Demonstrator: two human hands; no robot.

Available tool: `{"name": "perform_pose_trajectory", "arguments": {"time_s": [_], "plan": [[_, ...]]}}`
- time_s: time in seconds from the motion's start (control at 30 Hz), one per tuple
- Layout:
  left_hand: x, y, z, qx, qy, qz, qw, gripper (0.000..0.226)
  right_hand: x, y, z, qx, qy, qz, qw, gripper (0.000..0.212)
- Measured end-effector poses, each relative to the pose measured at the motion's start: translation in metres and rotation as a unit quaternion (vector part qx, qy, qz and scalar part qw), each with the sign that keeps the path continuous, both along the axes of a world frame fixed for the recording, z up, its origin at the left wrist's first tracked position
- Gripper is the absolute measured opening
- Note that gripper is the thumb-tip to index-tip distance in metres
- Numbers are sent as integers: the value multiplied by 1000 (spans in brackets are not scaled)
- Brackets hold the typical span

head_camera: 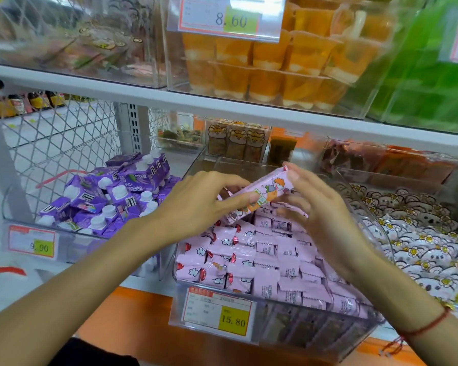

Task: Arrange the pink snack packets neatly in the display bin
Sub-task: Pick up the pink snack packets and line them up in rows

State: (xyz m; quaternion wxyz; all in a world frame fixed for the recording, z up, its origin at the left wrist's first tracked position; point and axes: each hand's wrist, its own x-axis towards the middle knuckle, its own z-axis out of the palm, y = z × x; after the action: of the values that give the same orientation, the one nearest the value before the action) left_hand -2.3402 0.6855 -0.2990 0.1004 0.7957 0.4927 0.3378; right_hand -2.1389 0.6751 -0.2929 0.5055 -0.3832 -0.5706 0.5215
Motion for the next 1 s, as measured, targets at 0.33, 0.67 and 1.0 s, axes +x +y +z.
{"name": "perform_pose_trajectory", "arguments": {"time_s": [0.33, 0.67, 1.0], "plan": [[-3, 0, -8, 39, 162, 14, 986, 61, 5, 8, -9, 67, 5, -178, 982, 38], [-3, 4, -10, 14, 327, 41, 944, 40, 1, 19, -9, 205, -317, -186, 907, 25], [-5, 0, -9, 41, 195, 40, 979, 52, -22, 35, -3, 319, -566, -64, 757, 40]]}}
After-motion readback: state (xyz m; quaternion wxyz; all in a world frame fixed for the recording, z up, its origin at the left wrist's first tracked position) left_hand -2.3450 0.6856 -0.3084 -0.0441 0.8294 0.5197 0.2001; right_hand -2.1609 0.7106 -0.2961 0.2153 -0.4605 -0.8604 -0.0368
